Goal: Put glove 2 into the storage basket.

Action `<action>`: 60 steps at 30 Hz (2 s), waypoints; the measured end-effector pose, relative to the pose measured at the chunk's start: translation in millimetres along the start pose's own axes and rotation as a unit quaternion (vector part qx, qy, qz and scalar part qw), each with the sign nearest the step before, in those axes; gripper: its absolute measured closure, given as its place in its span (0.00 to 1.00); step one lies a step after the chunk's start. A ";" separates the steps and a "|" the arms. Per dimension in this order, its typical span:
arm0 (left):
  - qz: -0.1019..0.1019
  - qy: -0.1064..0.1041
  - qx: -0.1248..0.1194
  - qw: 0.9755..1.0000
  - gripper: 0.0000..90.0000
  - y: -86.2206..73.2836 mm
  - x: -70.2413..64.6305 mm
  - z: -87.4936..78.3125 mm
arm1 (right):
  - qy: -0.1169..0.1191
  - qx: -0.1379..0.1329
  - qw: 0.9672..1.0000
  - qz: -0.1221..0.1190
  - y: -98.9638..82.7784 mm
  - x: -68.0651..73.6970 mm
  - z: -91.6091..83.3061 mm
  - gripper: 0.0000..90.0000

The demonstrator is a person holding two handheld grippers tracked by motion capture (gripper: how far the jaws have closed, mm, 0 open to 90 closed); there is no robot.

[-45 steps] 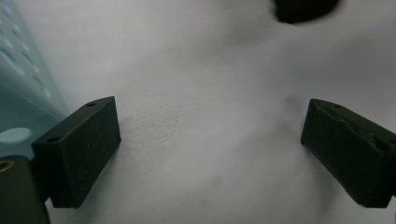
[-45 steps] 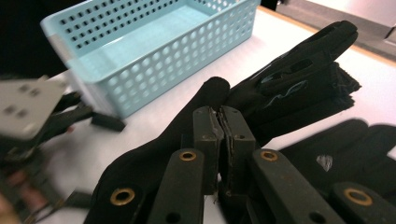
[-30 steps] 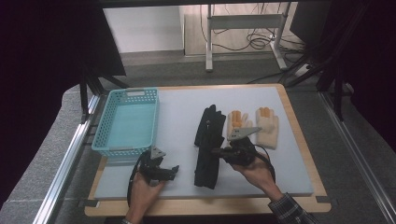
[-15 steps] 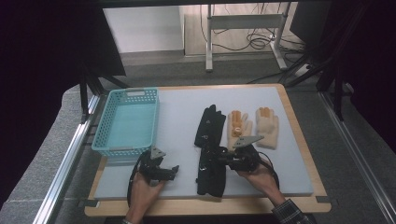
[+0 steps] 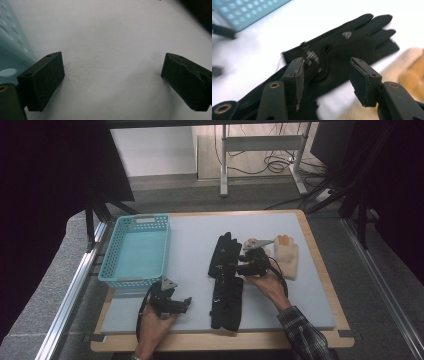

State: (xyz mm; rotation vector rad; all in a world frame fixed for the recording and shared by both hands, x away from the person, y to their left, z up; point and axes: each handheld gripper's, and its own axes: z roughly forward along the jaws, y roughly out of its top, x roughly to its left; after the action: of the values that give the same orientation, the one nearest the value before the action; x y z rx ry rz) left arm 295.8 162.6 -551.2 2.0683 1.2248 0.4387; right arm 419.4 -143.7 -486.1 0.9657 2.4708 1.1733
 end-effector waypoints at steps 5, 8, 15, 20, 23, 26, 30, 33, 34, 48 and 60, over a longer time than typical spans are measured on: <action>0.003 0.000 0.002 1.000 0.06 0.1 0.4 -0.3 | -0.018 0.016 1.000 -0.007 16.7 -9.4 28.3 0.53; 0.002 0.000 0.001 1.000 0.06 0.0 0.4 -0.2 | -0.030 0.025 0.999 -0.010 22.0 -14.0 44.4 0.52; 0.002 0.000 0.001 1.000 0.06 0.0 0.3 -0.2 | -0.052 0.068 0.996 -0.022 22.7 -18.0 80.1 0.37; 0.003 0.000 0.002 1.000 0.06 0.0 0.4 -0.2 | -0.054 0.076 0.996 -0.011 23.1 -17.7 81.6 0.50; 0.001 0.000 0.000 1.000 0.06 -0.1 0.0 0.1 | -0.061 0.073 0.995 -0.009 24.1 -13.0 79.2 0.73; 0.003 0.000 0.002 1.000 0.06 0.0 0.4 -0.2 | -0.055 0.075 0.996 -0.008 25.1 -10.4 79.1 0.83; 0.002 0.000 0.002 1.000 0.06 0.0 0.4 -0.1 | -0.049 0.075 0.996 -0.008 27.8 -11.7 76.9 0.87; 0.002 0.000 0.003 1.000 0.06 0.1 0.4 -0.3 | -0.053 0.056 0.997 0.010 31.8 -18.8 70.1 0.87; 0.002 0.000 0.003 1.000 0.06 0.1 0.4 -0.3 | -0.054 0.051 0.997 0.010 33.3 -20.5 67.5 0.87; 0.003 0.000 0.003 1.000 0.06 0.1 0.5 -0.2 | -0.045 -0.010 0.998 0.031 57.7 -34.9 13.9 0.86; 0.002 0.000 0.000 1.000 0.06 0.0 0.2 0.0 | 0.011 -0.035 0.999 0.003 47.4 20.7 -39.8 0.86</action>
State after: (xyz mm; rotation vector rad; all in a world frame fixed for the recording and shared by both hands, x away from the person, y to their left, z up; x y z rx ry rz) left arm 295.9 162.8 -551.2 2.0713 1.2222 0.4404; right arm 407.1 -132.3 -423.0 0.9470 2.4276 1.2714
